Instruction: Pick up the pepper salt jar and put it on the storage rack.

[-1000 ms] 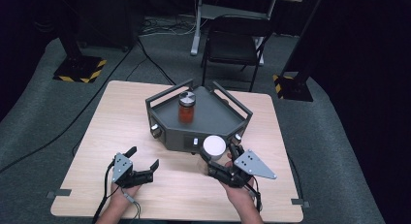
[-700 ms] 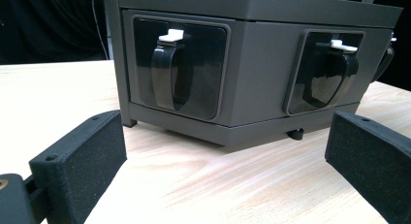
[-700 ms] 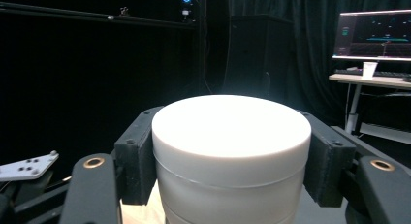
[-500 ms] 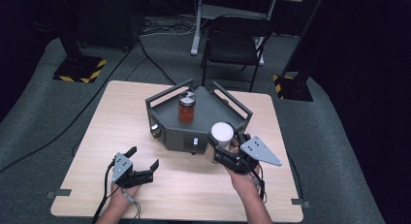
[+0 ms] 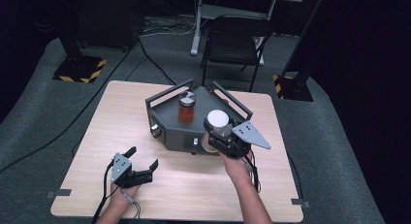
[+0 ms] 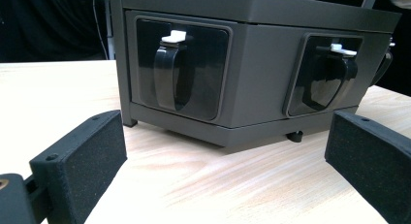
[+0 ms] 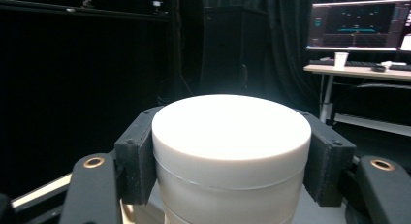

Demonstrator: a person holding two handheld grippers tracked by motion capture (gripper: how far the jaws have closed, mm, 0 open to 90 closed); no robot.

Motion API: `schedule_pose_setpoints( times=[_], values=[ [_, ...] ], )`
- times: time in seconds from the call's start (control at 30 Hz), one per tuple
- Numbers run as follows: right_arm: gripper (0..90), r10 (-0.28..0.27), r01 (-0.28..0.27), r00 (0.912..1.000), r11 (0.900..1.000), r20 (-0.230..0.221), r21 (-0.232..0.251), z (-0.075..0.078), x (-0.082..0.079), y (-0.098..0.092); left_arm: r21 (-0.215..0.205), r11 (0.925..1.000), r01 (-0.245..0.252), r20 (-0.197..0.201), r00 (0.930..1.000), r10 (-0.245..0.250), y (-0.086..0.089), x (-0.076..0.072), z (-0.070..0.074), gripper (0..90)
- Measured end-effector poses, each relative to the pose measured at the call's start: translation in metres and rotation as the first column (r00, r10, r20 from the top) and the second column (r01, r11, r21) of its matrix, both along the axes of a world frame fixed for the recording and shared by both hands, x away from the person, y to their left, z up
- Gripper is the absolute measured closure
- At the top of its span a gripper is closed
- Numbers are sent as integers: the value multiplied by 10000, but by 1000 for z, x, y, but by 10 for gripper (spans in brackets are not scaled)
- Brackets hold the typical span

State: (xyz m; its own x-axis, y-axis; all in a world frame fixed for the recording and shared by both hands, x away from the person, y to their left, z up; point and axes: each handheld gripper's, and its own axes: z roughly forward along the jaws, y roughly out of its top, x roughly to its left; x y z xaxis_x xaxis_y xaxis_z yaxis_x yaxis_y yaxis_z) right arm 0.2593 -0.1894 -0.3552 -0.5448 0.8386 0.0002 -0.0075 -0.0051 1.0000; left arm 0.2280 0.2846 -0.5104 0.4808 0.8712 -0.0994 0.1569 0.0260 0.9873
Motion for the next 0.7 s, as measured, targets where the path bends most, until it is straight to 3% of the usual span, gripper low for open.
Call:
schedule_pose_setpoints(
  times=[0.33, 0.57, 0.7],
  values=[
    [328, -526, 527, 9984, 9986, 224, -40, 10, 15, 13, -146, 9999, -90, 17, 10000, 90, 1, -1, -1, 10],
    [328, -986, 983, 9950, 9950, 173, 160, 7, 26, 25, -184, 9998, -86, 13, 10000, 86, 1, 0, -1, 10],
    [328, -1206, 1206, 9925, 9927, 175, 32, 5, 34, 33, -242, 9997, -87, 0, 10000, 87, 2, 0, -2, 10]
  ],
)
